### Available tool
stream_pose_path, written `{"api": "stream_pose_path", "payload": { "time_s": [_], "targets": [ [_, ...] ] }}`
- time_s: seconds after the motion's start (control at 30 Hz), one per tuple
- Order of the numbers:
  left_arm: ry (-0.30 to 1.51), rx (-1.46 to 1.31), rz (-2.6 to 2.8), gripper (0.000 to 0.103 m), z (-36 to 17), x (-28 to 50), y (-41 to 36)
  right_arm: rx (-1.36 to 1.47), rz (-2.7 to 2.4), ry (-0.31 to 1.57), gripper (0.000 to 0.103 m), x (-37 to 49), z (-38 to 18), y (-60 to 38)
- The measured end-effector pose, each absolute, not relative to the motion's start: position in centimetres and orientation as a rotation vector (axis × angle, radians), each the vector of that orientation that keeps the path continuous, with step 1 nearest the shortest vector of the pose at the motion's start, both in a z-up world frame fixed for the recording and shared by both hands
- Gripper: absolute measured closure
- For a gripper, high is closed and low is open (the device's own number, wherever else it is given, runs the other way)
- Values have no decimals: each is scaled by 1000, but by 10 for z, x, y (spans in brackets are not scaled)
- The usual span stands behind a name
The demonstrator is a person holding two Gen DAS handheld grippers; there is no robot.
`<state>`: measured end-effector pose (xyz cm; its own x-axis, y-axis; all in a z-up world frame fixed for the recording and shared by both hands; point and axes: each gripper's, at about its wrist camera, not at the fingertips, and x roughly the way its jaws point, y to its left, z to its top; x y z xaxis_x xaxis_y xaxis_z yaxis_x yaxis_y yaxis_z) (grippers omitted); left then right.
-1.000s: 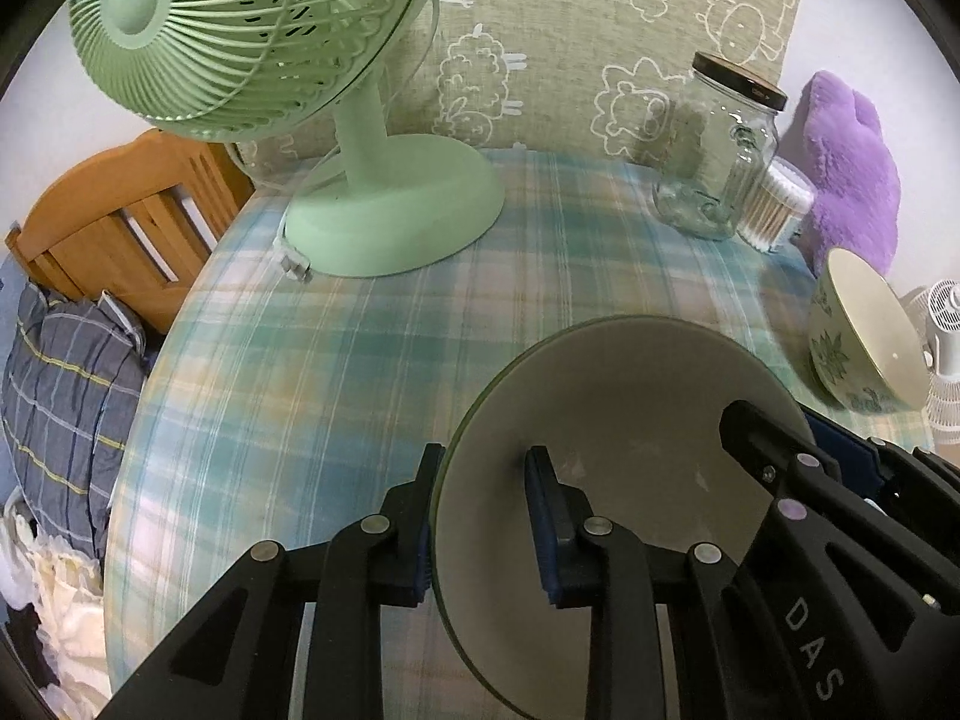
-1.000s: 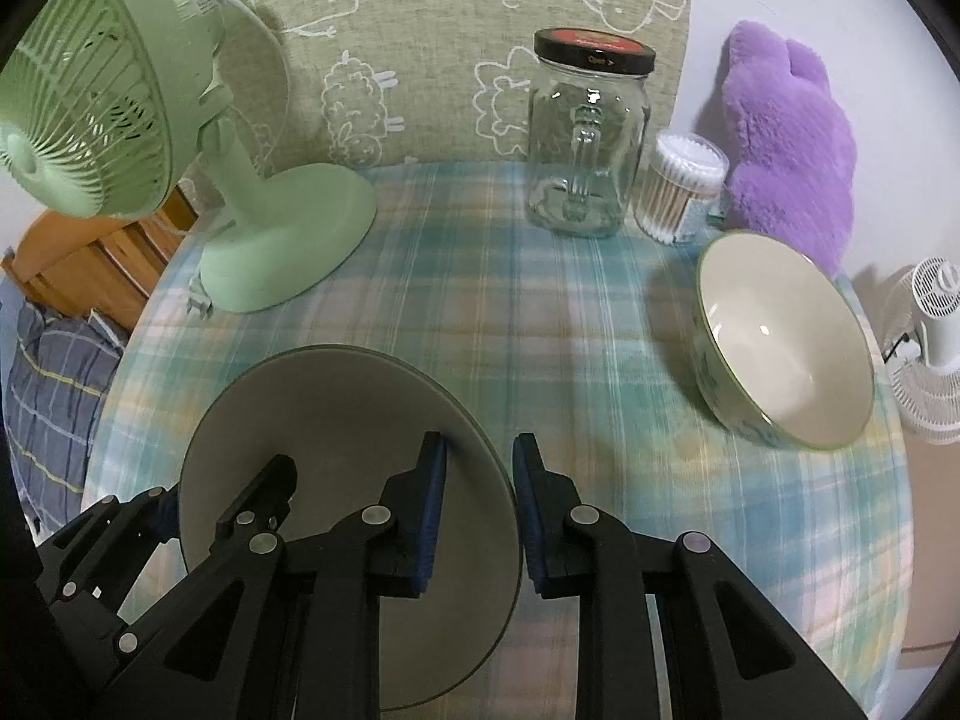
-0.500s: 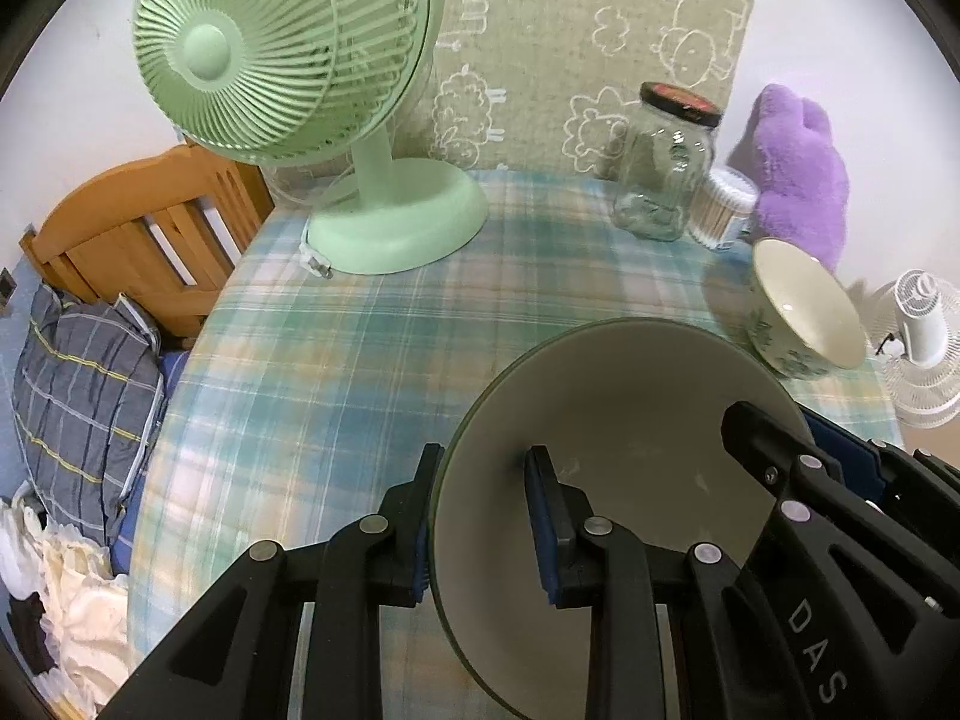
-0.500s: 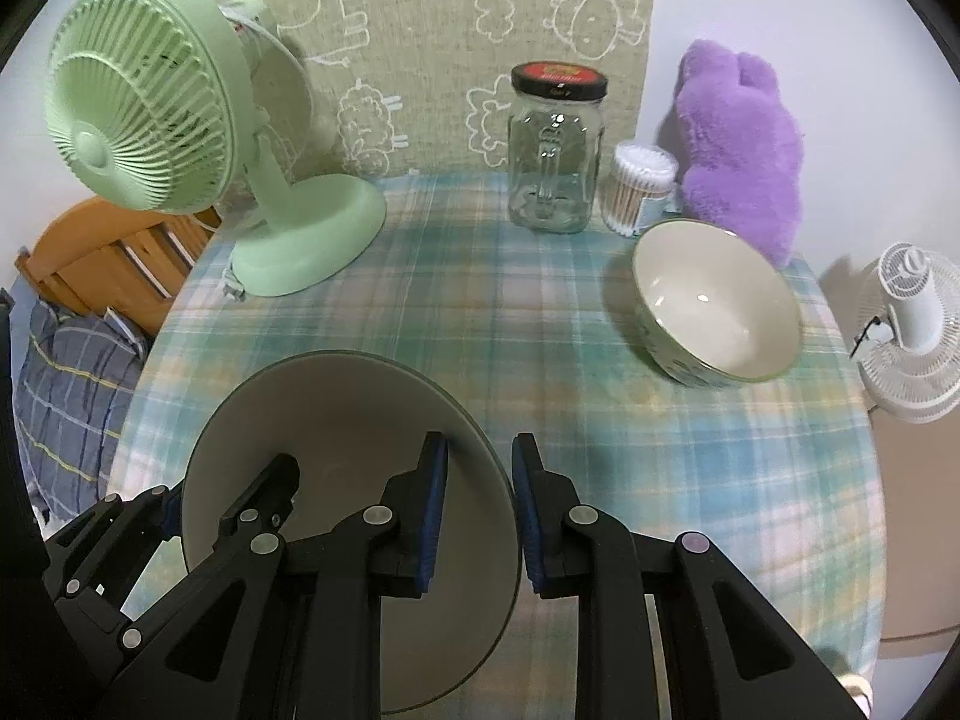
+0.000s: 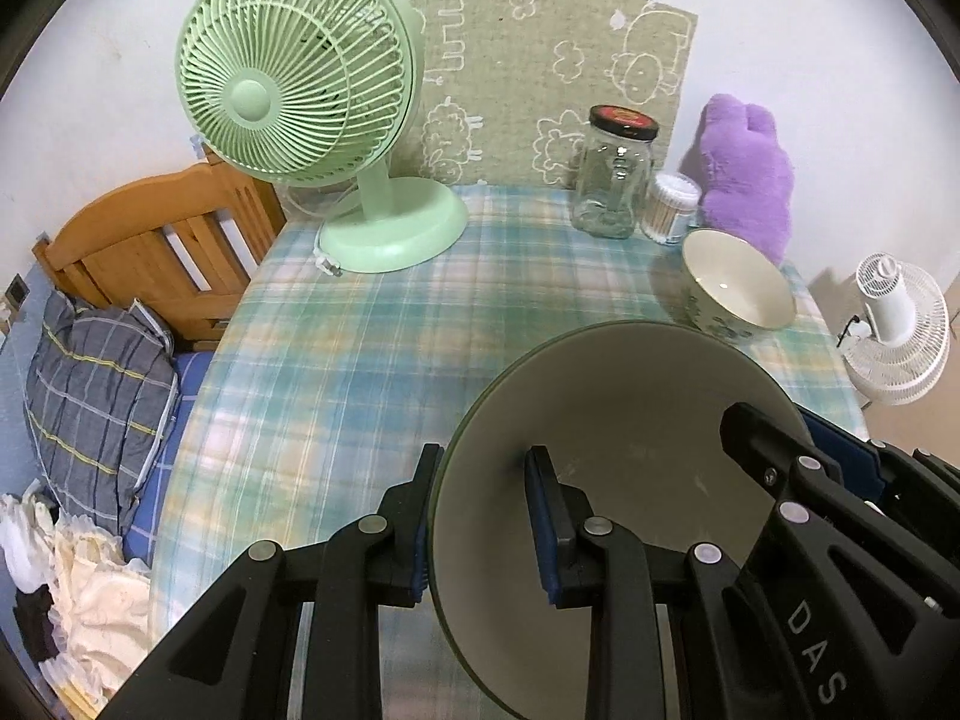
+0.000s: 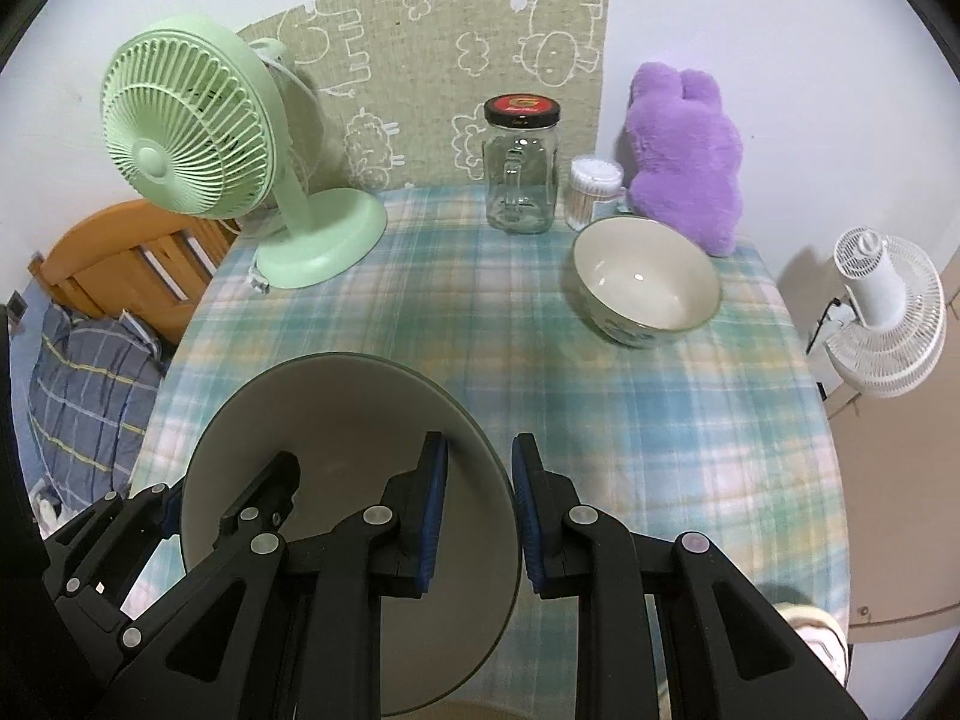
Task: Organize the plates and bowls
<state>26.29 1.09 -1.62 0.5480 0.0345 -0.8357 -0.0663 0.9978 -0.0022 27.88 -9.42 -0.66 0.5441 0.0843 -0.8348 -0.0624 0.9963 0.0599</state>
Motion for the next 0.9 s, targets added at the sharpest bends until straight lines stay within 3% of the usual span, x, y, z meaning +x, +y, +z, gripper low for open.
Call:
{"api": "stream_pose_path", "payload": {
  "time_s": [0.9],
  "targets": [
    [1036, -44, 61, 78, -25, 156, -33, 15, 93, 1030, 77, 166, -11, -140]
  ]
}}
